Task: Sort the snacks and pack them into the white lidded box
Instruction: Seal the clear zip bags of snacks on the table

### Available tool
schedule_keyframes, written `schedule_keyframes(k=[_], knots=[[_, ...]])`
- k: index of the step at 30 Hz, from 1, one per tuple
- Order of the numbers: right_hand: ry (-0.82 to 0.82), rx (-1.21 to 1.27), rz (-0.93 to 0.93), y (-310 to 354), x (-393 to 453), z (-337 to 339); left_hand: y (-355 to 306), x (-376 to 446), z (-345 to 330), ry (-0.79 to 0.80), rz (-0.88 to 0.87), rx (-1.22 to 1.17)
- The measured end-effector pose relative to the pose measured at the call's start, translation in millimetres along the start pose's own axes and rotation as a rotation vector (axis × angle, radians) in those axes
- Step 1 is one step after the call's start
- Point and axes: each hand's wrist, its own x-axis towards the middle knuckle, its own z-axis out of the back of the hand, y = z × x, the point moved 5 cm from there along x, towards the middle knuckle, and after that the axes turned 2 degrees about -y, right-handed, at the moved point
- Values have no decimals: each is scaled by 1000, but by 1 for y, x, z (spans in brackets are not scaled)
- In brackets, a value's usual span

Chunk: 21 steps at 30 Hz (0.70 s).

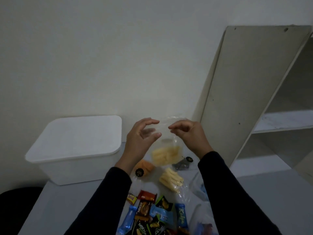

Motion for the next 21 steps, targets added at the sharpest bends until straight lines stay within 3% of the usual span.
schedule_keyframes(k=[3,7,12,21], knots=[[-50,60,-79,-21,12,-7,15,9,-5,14,-110,177],[-85,143,-166,-57,36,-15,42,35,-18,-91,-151,263],[-18,142,-236,-113,85,-30,104,79,-35,-168,-26,362],[101,56,-340,-219,147,-74,216,128,-46,-163,202,423]])
